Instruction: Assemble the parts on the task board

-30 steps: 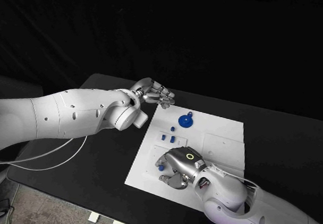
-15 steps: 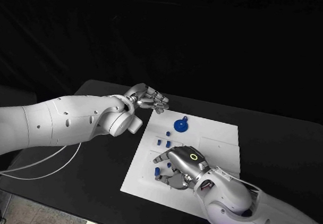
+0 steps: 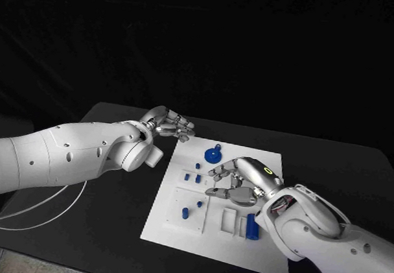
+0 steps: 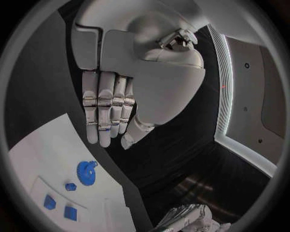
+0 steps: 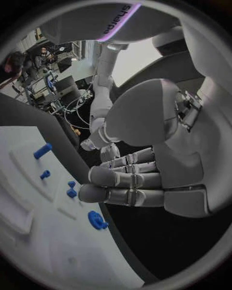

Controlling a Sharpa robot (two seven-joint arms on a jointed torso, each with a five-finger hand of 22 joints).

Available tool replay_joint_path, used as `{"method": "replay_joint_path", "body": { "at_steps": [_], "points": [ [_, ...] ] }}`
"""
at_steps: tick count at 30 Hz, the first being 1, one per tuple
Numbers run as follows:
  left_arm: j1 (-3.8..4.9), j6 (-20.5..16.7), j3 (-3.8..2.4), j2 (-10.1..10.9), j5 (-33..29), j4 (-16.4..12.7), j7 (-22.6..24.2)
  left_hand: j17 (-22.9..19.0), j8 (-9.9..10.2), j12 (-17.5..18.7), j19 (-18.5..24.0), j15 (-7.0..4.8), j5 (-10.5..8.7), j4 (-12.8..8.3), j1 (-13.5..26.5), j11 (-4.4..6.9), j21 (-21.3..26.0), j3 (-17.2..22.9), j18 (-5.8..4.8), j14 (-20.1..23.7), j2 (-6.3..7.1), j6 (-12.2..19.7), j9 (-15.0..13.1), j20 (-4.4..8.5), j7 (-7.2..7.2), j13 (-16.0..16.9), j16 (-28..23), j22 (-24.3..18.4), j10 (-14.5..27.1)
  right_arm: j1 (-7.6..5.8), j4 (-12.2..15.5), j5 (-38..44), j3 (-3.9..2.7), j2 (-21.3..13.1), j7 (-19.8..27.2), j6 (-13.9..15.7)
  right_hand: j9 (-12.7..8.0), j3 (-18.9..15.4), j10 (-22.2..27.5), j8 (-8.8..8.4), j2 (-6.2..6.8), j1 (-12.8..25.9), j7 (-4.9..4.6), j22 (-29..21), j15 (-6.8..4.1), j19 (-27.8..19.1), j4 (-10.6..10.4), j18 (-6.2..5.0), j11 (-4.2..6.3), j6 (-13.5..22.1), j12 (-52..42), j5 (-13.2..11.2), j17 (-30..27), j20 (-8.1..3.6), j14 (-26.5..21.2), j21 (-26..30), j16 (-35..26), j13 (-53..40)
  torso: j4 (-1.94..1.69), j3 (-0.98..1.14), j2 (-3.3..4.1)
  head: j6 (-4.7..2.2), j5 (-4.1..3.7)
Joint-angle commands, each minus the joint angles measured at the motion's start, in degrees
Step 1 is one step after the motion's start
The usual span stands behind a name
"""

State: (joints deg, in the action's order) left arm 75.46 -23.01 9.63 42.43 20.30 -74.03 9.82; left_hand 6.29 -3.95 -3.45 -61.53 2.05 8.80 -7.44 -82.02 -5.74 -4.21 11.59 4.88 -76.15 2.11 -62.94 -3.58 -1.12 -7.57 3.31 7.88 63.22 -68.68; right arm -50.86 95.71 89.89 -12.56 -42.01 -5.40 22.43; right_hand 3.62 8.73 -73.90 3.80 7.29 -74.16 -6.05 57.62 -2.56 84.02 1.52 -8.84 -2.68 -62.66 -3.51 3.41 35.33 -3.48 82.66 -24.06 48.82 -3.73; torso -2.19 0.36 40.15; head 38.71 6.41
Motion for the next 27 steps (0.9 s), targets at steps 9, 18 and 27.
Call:
{"method": "replay_joint_path", "body": {
  "at_steps": [9,18,27],
  "points": [
    [-0.28,0.3,0.51,0.5,-1.1,0.2,1.4,0.1,0.3,0.0,0.0,0.31,0.06,0.1,0.3,0.22,0.3,-0.2,-0.44,-0.2,-0.22,0.2,-0.1,-0.09,0.07,0.0,-0.2,-0.6,0.3,-2.24,-1.1,-23.7,-1.06,-8.3,-6.3,-10.1,0.5,-3.2,-7.0,-0.26,-2.17,3.3,1.87,7.5,-3.21,2.3,-0.4,4.21,4.75,-3.7,-18.9,2.6,5.1,-3.51,-0.3,-10.7,3.0,-35.5,0.72,0.33,-0.76,0.45,-2.36],
    [-0.89,0.2,0.64,0.9,-1.6,0.2,2.0,0.1,0.3,0.0,0.0,0.32,0.06,0.2,0.4,0.22,0.4,-0.2,-0.46,-0.2,-0.23,0.2,-0.1,-0.09,0.07,0.0,-0.2,-0.9,0.3,-2.61,-1.1,-30.3,-0.85,-12.2,-18.7,-18.9,3.2,2.6,-5.0,-0.12,-0.84,4.3,2.97,14.4,-3.15,2.3,-7.3,4.27,4.93,-5.4,-51.1,3.0,18.4,-3.47,-0.4,-18.1,10.6,-65.0,1.42,0.76,-1.52,1.22,-3.84],
    [-1.33,0.2,0.71,1.1,-2.1,0.0,2.8,0.1,0.3,0.0,-0.2,0.37,-0.02,0.6,0.8,0.24,0.4,-0.4,-0.49,-0.1,-0.13,0.3,-0.1,-0.16,0.12,0.0,-0.2,-2.0,0.3,-2.64,1.1,-34.5,1.43,-13.7,-31.3,-23.5,3.9,2.8,-5.2,-0.14,-0.4,8.4,2.46,16.1,-2.84,2.5,-7.9,4.29,4.55,-3.6,-52.7,0.7,21.7,-3.17,-0.1,-18.8,11.9,-67.4,1.99,0.78,-2.08,2.07,-4.46]
  ]
}}
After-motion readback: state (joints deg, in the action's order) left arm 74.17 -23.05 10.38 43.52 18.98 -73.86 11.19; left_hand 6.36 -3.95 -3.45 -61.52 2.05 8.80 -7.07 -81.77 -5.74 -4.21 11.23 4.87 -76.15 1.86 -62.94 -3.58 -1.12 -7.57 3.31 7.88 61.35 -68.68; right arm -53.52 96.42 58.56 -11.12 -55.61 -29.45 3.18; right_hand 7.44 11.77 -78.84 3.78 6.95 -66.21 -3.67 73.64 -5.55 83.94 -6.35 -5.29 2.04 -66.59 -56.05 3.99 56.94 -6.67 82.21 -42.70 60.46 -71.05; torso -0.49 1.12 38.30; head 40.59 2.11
